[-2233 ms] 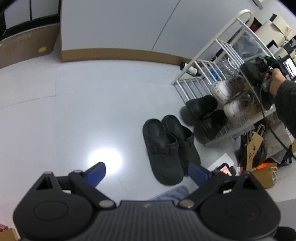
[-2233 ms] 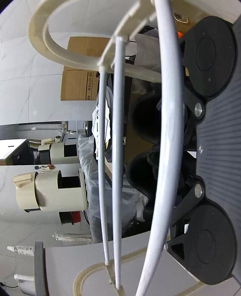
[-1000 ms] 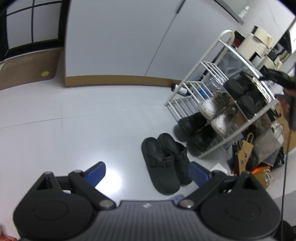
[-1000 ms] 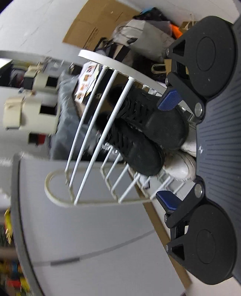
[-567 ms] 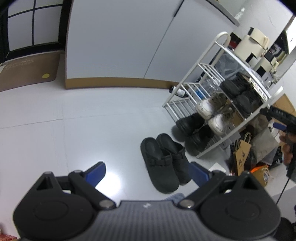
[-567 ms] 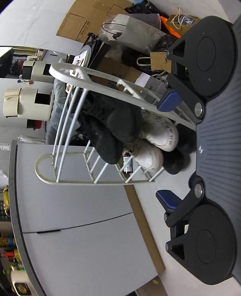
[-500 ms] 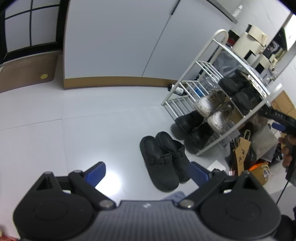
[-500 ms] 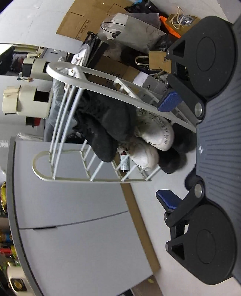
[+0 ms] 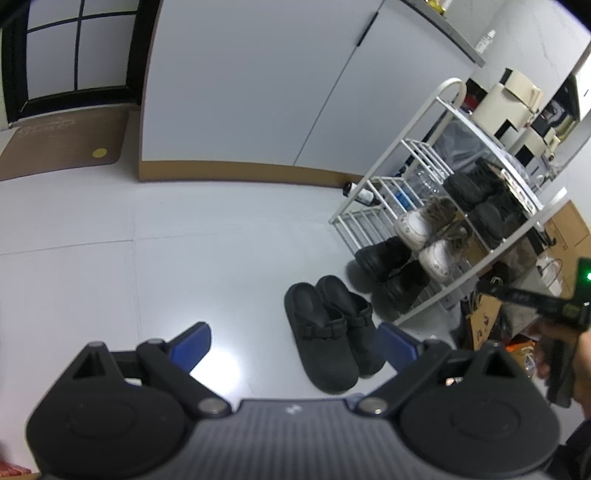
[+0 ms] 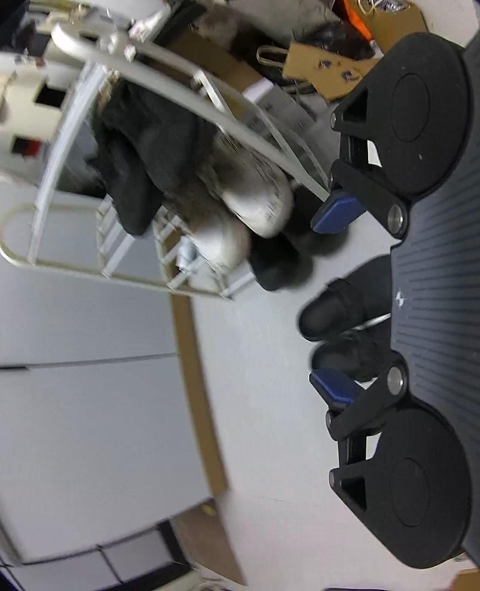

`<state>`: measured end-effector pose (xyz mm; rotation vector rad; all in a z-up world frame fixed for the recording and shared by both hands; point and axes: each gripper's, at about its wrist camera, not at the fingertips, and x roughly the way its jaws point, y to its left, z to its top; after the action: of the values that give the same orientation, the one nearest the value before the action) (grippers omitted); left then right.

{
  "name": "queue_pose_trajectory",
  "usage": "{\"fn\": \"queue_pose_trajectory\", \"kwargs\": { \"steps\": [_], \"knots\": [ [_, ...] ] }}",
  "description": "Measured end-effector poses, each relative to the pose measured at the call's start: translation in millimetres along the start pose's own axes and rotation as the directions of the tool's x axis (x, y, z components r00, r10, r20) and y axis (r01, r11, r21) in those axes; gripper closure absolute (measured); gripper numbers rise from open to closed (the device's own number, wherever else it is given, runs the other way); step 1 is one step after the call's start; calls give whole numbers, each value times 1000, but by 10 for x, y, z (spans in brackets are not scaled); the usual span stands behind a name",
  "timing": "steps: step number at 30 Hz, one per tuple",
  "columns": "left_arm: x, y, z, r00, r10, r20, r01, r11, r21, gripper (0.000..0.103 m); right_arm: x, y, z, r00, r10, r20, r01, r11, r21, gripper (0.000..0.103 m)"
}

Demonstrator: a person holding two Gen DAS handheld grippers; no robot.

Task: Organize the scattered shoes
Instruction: 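Pull the right gripper back out of the rack toward the black clogs, then lower the right gripper over the heels of the black clogs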

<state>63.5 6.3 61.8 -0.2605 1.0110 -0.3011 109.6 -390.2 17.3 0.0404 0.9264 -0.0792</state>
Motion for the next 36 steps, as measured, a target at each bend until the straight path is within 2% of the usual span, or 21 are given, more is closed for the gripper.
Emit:
{"fn": "queue_pose_trajectory", "kwargs": {
  "steps": [4,6,9,13,17,21,23,25,29,33,36],
  "knots": [
    [63,5,62,1000,10,-5,-10,1000,-1,6,325,69,-71,998,41,-57,-40,999,19,19],
    [103,24,103,1000,15,-4,-15,1000,-13,6,504,139,-109,994,48,-102,-50,999,-10,19],
    [166,48,131,1000,27,-12,-27,999,-24,6,615,225,-94,991,61,-117,-69,996,-61,19],
    [241,54,164,999,48,-17,-49,999,-23,6,936,258,-57,978,127,-167,-135,990,-32,19],
    [316,61,117,998,62,-24,-63,997,-44,6,1307,361,-37,966,93,-242,-114,991,-72,19],
    [430,60,44,995,87,-55,-88,996,-33,6,1648,505,11,951,88,-296,-128,985,-117,19],
    [491,68,14,993,88,-75,-92,995,-40,6,1863,594,-24,938,62,-341,-122,980,-158,19],
    [547,83,-14,992,83,-92,-88,995,-56,6,2158,685,-140,913,7,-407,-99,974,-204,20],
    [689,72,-58,986,104,-130,-114,991,-72,6,2483,721,-300,883,-21,-469,-93,971,-219,24],
    [800,-15,-66,982,124,-141,-130,991,-32,6,2671,723,-327,877,14,-480,-130,969,-209,24],
    [900,-36,-87,977,148,-155,-152,988,-15,6,2763,722,-330,879,3,-476,-123,967,-221,24]
  ]
}}
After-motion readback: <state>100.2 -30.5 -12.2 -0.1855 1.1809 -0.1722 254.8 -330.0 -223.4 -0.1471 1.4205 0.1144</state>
